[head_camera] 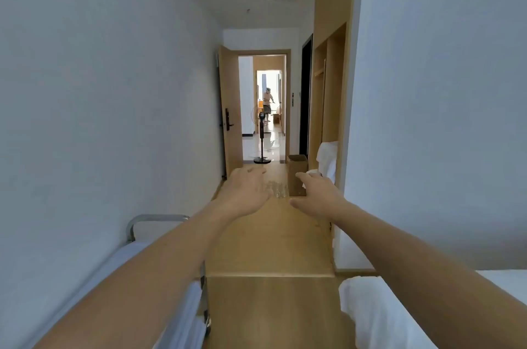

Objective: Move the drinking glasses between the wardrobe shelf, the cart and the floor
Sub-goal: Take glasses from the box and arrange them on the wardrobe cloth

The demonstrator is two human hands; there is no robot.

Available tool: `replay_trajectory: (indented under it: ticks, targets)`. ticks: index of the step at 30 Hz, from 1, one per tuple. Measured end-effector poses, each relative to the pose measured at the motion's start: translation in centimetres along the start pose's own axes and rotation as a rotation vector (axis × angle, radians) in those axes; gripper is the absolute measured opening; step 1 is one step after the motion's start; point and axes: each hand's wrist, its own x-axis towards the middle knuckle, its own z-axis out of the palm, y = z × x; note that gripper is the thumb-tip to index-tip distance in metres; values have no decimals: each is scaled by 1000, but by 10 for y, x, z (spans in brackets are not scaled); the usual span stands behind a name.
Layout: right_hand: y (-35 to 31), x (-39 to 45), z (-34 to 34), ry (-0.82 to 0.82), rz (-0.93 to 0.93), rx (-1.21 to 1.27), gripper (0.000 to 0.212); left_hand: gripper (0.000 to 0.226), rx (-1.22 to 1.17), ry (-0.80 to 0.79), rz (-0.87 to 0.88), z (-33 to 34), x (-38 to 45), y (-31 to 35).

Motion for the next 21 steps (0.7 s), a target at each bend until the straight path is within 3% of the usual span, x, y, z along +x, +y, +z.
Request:
replay_trajectory:
  ticks: [10,21]
  targets:
    - [90,76,-2,-53,25,5,79,64,25,-52,-55,62,100,25]
    - [131,157,29,-45,62,54,80,66,82,-93,-42,95,192,-4]
